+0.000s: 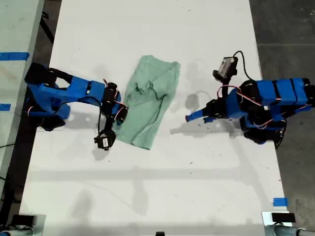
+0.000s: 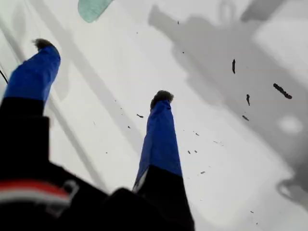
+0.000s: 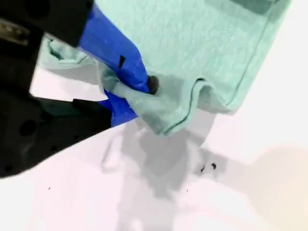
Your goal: Fold tshirt
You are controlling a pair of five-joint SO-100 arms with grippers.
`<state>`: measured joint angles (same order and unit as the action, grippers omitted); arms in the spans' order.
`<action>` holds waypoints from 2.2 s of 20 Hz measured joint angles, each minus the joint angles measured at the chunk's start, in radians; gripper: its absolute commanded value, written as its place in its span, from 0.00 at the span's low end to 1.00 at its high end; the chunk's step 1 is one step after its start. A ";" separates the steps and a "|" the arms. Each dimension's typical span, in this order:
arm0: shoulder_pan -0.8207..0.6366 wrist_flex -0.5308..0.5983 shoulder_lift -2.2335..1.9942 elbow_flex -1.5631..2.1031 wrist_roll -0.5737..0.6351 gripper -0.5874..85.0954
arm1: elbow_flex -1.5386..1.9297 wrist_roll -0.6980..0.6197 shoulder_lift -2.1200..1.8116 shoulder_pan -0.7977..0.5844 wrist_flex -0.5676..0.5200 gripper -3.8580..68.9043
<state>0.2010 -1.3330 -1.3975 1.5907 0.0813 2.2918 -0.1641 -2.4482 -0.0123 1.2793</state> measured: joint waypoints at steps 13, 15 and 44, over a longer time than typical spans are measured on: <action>0.051 -0.067 0.291 -0.483 0.051 0.01 | 0.006 0.000 0.000 0.000 -0.023 0.51; 0.054 -0.032 0.368 -0.512 0.061 0.14 | 0.006 0.000 0.000 0.000 -0.025 0.51; 0.107 0.140 -0.798 0.736 -0.118 0.28 | -0.018 0.110 0.156 0.130 0.087 0.54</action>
<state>0.3083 -1.1934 -2.1951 2.3270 -0.0368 2.2734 -0.0537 -2.2918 0.1181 1.3668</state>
